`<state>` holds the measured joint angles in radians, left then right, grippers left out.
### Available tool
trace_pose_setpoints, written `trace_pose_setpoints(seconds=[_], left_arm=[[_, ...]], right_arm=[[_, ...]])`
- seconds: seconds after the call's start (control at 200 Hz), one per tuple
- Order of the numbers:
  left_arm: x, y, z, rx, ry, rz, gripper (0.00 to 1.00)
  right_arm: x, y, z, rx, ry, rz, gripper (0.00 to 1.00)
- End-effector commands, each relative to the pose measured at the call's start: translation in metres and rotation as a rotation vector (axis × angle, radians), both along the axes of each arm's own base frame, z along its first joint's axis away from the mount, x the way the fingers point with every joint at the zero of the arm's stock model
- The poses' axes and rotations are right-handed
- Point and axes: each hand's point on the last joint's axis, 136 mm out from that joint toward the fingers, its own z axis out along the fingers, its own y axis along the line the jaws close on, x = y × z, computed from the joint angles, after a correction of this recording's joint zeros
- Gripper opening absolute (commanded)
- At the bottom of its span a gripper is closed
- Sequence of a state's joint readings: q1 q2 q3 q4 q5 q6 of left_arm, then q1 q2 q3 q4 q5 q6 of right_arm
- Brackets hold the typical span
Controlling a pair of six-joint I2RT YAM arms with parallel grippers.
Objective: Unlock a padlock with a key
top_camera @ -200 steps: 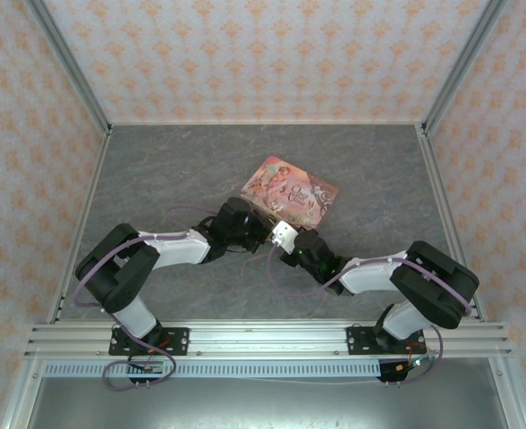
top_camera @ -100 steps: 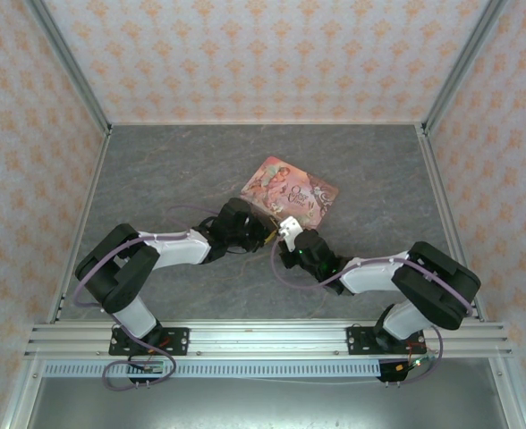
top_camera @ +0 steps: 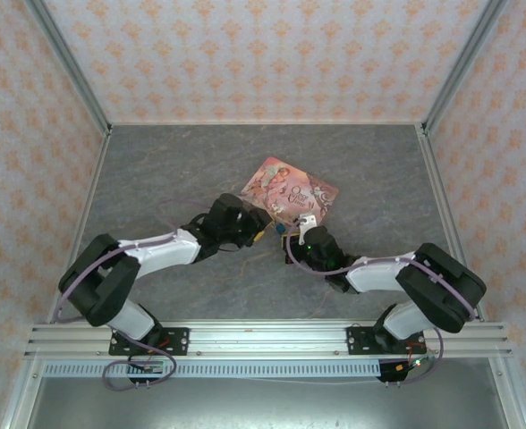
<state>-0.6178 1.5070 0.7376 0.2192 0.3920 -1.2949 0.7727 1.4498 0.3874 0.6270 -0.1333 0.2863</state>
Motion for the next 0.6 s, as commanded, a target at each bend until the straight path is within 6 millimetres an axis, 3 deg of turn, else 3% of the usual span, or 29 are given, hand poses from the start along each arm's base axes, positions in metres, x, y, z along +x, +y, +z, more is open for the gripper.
trace_pose_setpoints(seconds=[0.0,0.185,0.39,0.595], left_arm=[[-0.003,0.027,0.0,0.104,-0.018,0.027,0.55],[-0.004,0.051,0.003,0.164,-0.022,0.063,0.61],[-0.003,0.058,0.002,0.18,-0.019,0.07,0.63],[-0.001,0.064,0.0,0.192,-0.015,0.078,0.64]], right_arm=[[-0.005,-0.007,-0.005,0.122,0.127,-0.061,0.0],[-0.005,-0.013,-0.007,0.233,0.235,-0.117,0.0],[-0.001,-0.023,-0.016,0.275,0.385,-0.166,0.06],[0.004,-0.037,-0.01,0.251,0.395,-0.192,0.24]])
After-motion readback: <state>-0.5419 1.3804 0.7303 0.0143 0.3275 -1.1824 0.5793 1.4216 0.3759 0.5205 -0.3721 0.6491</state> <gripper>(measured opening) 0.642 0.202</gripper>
